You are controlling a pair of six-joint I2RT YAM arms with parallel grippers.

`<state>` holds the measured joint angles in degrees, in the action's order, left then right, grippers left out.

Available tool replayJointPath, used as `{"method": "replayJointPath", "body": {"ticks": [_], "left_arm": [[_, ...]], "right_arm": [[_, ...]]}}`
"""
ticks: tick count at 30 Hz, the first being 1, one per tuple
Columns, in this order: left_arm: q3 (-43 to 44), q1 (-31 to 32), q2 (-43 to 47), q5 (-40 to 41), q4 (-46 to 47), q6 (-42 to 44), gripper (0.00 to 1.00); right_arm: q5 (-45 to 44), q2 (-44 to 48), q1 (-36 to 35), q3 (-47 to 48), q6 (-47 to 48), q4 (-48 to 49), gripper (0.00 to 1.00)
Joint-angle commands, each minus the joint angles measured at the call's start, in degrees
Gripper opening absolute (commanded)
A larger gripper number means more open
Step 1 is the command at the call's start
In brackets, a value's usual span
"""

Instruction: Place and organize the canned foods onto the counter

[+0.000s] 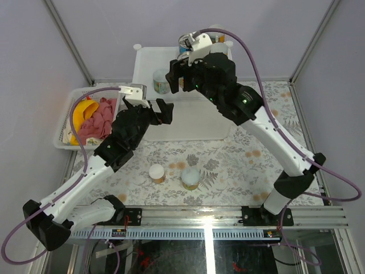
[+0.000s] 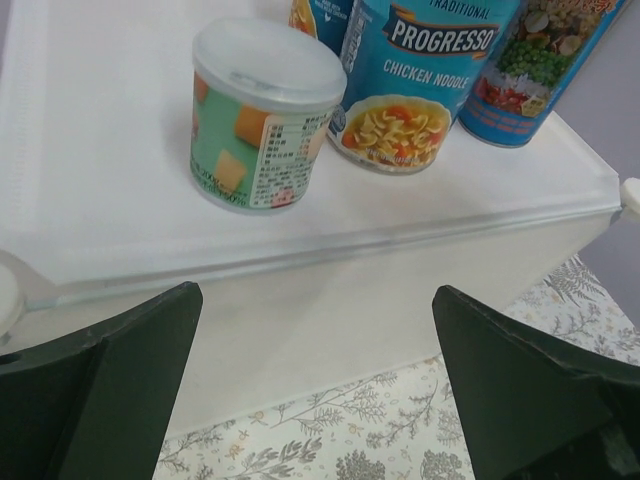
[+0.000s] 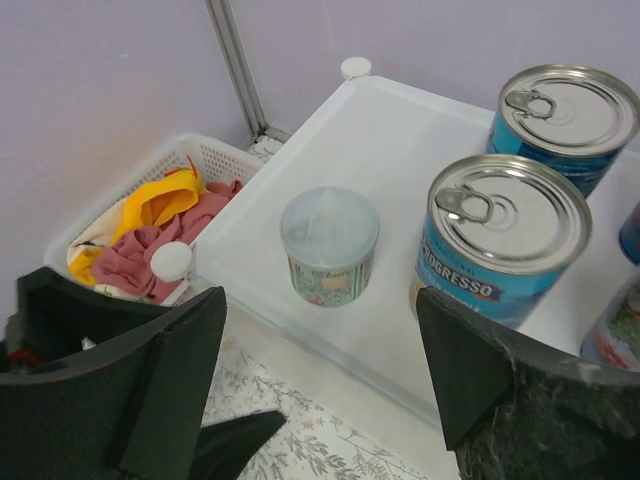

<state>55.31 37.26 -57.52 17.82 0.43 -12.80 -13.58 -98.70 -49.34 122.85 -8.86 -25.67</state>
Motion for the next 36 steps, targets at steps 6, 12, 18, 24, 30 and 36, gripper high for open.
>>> {"method": "replayJointPath", "body": {"ticks": [6,12,18,24,30,36], "left_arm": [[6.3,0.3,-6.5,5.6,8.9,4.6,1.0],[7.9,0.3,-9.6,8.3,10.5,6.8,1.0],[9.1,0.3,-12.6,11.1,12.2,8.8,0.99],[9.9,0.1,-15.0,13.1,14.4,11.0,0.97],[10.1,-2.3,-16.4,11.8,15.6,10.9,0.93],[10.4,-5.8,-17.5,8.2,16.3,9.4,0.87]], "right_arm": [[2.0,15.4,0.0,-13.1,-1.4,9.5,0.79],[1.6,21.5,0.0,-18.5,-1.4,10.3,0.75],[1.2,25.4,0.0,-22.4,-1.1,10.4,0.71],[0.2,27.4,0.0,-24.5,-0.5,10.4,0.66],[-0.2,27.6,0.0,-25.1,0.2,10.7,0.63],[-0.3,26.6,0.1,-24.6,1.0,11.3,0.61]]}}
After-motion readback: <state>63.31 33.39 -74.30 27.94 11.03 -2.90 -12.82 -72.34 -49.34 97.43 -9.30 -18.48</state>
